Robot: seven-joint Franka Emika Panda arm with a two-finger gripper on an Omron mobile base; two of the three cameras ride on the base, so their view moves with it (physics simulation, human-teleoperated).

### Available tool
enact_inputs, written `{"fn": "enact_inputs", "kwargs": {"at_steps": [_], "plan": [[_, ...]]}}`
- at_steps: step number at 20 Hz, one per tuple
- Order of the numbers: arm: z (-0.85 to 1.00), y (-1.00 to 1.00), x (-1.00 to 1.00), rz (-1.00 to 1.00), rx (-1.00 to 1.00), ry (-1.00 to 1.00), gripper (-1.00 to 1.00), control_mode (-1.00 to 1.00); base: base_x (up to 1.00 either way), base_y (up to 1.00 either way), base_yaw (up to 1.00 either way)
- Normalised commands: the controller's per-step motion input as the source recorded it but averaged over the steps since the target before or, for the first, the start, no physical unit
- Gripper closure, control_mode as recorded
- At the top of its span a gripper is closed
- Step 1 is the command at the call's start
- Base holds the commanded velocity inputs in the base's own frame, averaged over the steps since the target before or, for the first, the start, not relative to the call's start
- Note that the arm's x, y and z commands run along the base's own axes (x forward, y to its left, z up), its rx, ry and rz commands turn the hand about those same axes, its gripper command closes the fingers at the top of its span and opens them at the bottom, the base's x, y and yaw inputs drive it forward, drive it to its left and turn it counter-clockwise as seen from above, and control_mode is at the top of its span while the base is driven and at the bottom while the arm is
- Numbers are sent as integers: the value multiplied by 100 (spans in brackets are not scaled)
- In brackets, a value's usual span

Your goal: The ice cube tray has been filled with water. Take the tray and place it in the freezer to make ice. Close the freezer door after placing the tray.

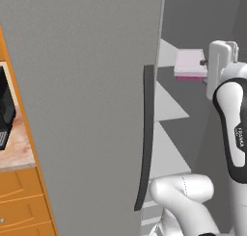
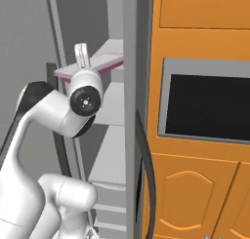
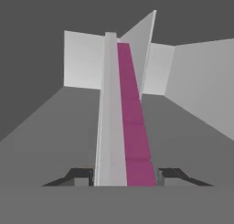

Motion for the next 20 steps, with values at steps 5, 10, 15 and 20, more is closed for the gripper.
{"fn": "enact_inputs", "kwargs": {"at_steps": [5,10,15,20], "plan": [[0,-5,41,3,0,1,100,-100,0,0,0],[0,-12,40,3,0,2,100,-100,0,0,0],[0,-12,45,3,0,4,100,-100,0,0,0],[0,-5,51,2,0,2,100,-100,0,0,0]]}}
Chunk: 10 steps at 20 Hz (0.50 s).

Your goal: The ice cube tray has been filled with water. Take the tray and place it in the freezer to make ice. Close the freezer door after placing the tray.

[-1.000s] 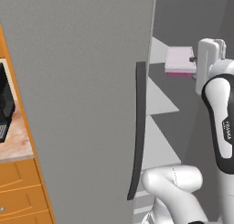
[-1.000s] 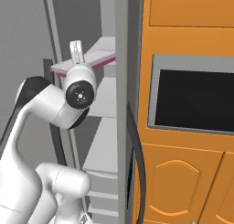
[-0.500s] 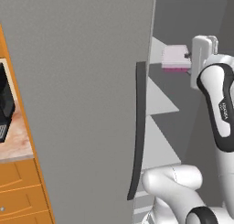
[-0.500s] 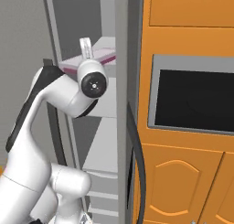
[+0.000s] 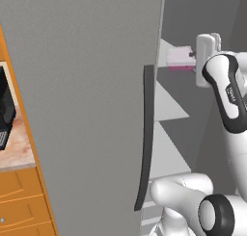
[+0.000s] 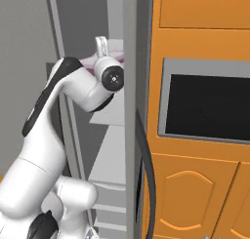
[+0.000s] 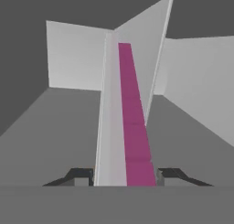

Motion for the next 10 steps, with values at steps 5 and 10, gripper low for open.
{"fn": "enact_inputs", "kwargs": {"at_steps": [5,10], "plan": [[-4,-4,55,2,0,0,100,-100,0,0,0],[-12,-4,56,2,0,0,100,-100,0,0,0]]}}
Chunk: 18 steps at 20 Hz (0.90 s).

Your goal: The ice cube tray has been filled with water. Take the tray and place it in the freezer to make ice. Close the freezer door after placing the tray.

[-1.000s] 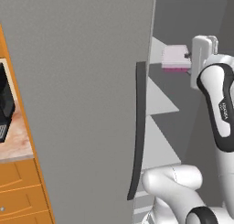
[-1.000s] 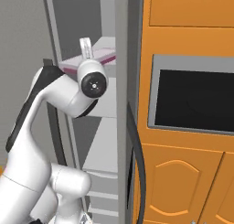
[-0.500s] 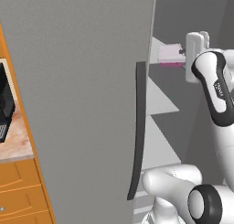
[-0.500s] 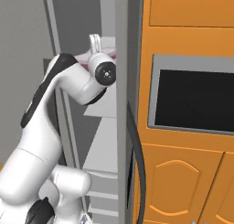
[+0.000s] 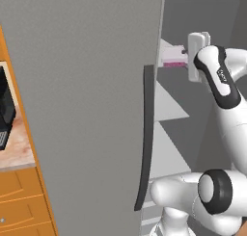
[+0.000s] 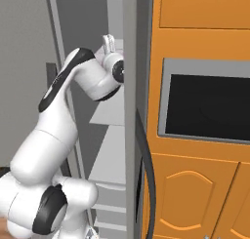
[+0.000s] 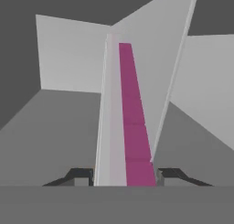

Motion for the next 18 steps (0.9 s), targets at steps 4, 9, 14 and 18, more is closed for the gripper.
{"fn": "enact_inputs", "kwargs": {"at_steps": [4,9,14,18], "plan": [[-13,-3,56,2,0,0,100,-100,0,0,0],[-10,-2,55,1,0,1,100,-100,0,0,0],[-9,-2,51,1,0,4,100,-100,0,0,0],[-19,0,54,0,0,7,100,-100,0,0,0]]}}
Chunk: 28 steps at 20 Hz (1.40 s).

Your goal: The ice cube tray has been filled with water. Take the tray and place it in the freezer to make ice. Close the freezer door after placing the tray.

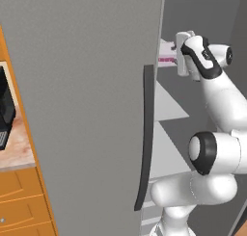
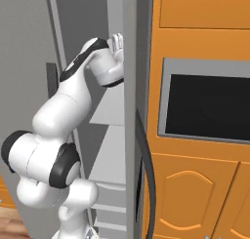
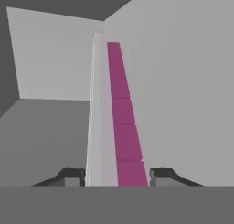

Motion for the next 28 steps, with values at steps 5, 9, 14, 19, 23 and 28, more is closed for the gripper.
{"fn": "enact_inputs", "kwargs": {"at_steps": [5,9,14,19,23,28], "plan": [[-21,0,58,0,0,11,-100,-100,0,0,0],[-18,0,56,0,0,11,-100,-100,0,0,0],[-15,0,44,0,0,12,-100,-100,0,0,0],[-7,0,-2,0,0,14,-100,-100,0,0,0],[-22,0,-50,0,0,19,-100,-100,0,0,0],[-27,0,-98,0,0,15,-100,-100,0,0,0]]}}
